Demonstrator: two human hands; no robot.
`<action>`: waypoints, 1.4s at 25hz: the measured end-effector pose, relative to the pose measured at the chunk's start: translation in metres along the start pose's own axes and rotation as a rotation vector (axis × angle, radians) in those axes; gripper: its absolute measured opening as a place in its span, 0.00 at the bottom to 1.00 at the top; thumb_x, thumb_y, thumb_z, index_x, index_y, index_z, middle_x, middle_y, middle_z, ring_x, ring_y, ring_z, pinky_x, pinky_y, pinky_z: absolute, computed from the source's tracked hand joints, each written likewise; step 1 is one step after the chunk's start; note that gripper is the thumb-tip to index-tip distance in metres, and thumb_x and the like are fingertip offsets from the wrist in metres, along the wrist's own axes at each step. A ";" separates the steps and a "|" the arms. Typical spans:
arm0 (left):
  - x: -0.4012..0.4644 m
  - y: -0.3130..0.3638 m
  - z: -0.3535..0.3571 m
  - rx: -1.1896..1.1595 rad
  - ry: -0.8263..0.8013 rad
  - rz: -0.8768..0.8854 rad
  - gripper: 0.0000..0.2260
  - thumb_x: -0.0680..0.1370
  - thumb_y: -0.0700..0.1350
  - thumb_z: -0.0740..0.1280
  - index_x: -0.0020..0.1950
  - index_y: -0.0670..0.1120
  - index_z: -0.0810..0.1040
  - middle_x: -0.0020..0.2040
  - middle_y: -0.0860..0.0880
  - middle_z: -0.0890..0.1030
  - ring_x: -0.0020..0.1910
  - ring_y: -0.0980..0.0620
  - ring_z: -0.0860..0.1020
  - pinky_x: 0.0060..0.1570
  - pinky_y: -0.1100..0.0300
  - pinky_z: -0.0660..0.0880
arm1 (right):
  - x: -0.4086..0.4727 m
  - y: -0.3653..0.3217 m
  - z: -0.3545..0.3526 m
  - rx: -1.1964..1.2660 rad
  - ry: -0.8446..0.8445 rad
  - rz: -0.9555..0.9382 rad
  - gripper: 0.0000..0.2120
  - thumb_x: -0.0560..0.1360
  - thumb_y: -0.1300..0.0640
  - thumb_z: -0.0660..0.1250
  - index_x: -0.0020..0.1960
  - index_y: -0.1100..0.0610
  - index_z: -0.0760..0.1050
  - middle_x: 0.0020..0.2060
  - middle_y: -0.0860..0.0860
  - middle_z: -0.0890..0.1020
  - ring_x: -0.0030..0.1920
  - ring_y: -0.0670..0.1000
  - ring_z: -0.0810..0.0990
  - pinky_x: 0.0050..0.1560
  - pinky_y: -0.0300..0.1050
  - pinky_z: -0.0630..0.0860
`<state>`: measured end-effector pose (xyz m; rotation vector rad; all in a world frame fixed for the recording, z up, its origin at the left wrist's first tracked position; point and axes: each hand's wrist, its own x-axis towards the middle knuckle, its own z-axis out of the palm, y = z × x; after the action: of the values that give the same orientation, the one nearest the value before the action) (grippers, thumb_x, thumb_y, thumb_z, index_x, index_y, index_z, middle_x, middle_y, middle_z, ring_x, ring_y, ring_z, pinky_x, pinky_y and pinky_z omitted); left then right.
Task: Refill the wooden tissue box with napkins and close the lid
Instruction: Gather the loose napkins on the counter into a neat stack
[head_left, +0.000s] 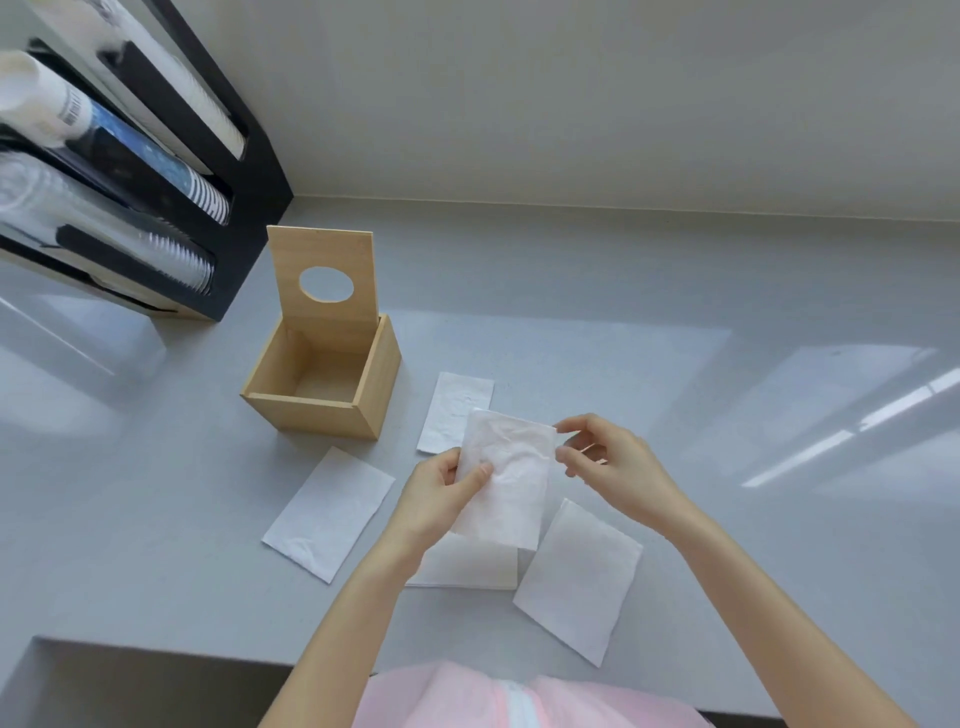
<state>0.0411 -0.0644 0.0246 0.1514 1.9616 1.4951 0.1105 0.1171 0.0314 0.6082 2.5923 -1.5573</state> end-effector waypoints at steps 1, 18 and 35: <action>-0.001 -0.002 -0.003 -0.026 0.045 -0.007 0.06 0.77 0.42 0.64 0.49 0.43 0.79 0.38 0.51 0.80 0.32 0.61 0.78 0.28 0.75 0.71 | -0.005 0.006 0.001 -0.063 0.029 0.037 0.07 0.74 0.56 0.65 0.51 0.48 0.73 0.39 0.44 0.77 0.39 0.43 0.77 0.37 0.29 0.72; -0.012 -0.018 -0.017 -0.179 0.159 -0.057 0.06 0.78 0.43 0.63 0.45 0.49 0.79 0.43 0.50 0.82 0.42 0.53 0.80 0.34 0.67 0.74 | -0.023 0.031 0.016 -0.503 -0.150 0.166 0.03 0.71 0.56 0.65 0.40 0.51 0.70 0.44 0.48 0.73 0.46 0.50 0.73 0.42 0.40 0.67; -0.026 -0.014 -0.022 -0.232 -0.005 -0.082 0.14 0.80 0.47 0.56 0.45 0.49 0.81 0.45 0.46 0.82 0.45 0.49 0.80 0.48 0.53 0.75 | 0.003 -0.042 0.021 0.121 -0.292 -0.069 0.12 0.72 0.59 0.69 0.39 0.42 0.74 0.36 0.37 0.77 0.32 0.32 0.75 0.31 0.22 0.68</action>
<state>0.0535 -0.0990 0.0259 -0.0253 1.7525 1.6519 0.0895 0.0826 0.0561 0.2747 2.3400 -1.6891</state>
